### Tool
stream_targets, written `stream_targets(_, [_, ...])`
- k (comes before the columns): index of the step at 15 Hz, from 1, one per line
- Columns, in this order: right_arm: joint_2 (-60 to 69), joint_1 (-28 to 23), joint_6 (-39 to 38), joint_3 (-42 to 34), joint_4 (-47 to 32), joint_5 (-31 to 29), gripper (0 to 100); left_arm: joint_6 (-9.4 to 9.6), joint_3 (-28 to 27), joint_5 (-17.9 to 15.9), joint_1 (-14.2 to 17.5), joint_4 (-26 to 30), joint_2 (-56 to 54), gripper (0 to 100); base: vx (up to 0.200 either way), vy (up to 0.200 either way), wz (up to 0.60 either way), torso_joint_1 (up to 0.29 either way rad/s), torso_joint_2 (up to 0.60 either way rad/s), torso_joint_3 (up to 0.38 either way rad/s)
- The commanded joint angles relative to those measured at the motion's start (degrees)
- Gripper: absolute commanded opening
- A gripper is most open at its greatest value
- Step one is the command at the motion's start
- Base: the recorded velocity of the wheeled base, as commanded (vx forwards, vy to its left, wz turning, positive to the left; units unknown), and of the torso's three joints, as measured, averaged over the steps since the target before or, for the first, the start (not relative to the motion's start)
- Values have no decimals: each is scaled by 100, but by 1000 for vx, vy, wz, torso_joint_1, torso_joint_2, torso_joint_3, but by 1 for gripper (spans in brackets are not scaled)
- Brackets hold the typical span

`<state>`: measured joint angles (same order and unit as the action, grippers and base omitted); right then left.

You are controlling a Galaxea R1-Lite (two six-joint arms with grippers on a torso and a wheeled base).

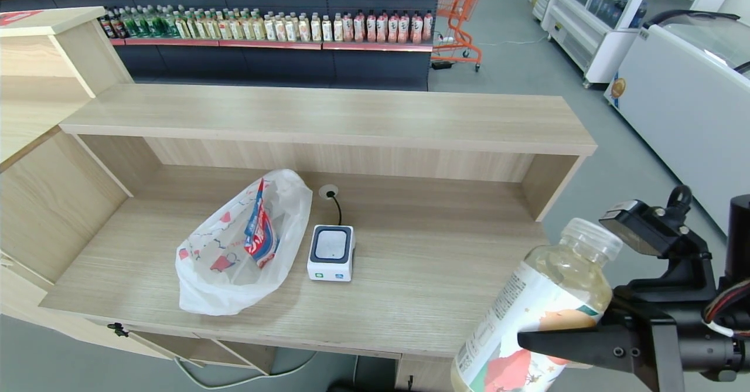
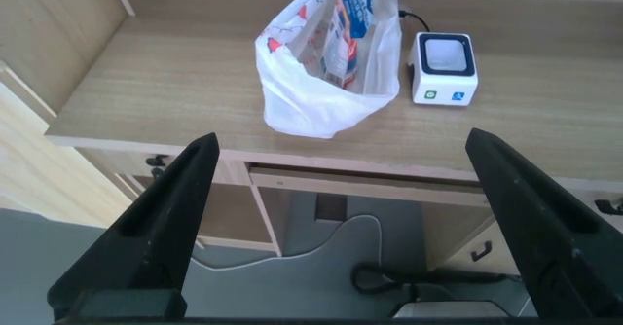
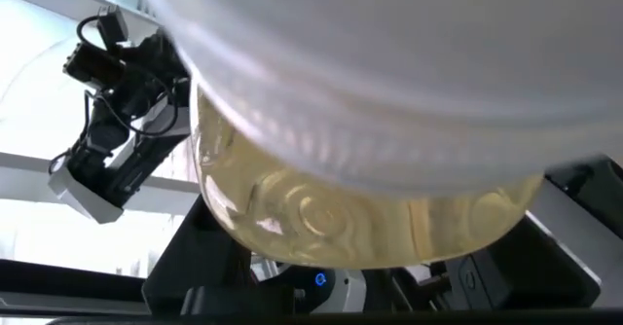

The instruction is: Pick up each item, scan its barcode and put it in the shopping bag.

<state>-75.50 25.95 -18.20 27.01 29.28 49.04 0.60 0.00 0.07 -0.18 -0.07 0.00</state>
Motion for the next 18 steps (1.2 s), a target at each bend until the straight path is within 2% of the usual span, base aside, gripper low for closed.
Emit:
stream_targets(1, [61,15,1,-3,-1,9,0,2,0,1,1,-1,9,100,0,0,0,0,0,0])
stream_targets(7, [53,24,546,32,-1,9,0,2,0,1,9,-1,9,100,0,0,0,0,0,0])
stream_targets(11, [105,50,590,41,25,35,0,2,0,1,1,-1,9,100,0,0,0,0,0,0])
stream_targets(13, [53,50,1170,50,69,35,0,2,0,1,1,-1,9,100,0,0,0,0,0,0])
stream_targets(14, [44,41,1715,41,148,88,0,2,0,1,1,-1,0,100,0,0,0,0,0,0])
stream_targets(18, [-53,-73,2875,85,1097,773,0,2,0,1,1,-1,9,100,0,0,0,0,0,0])
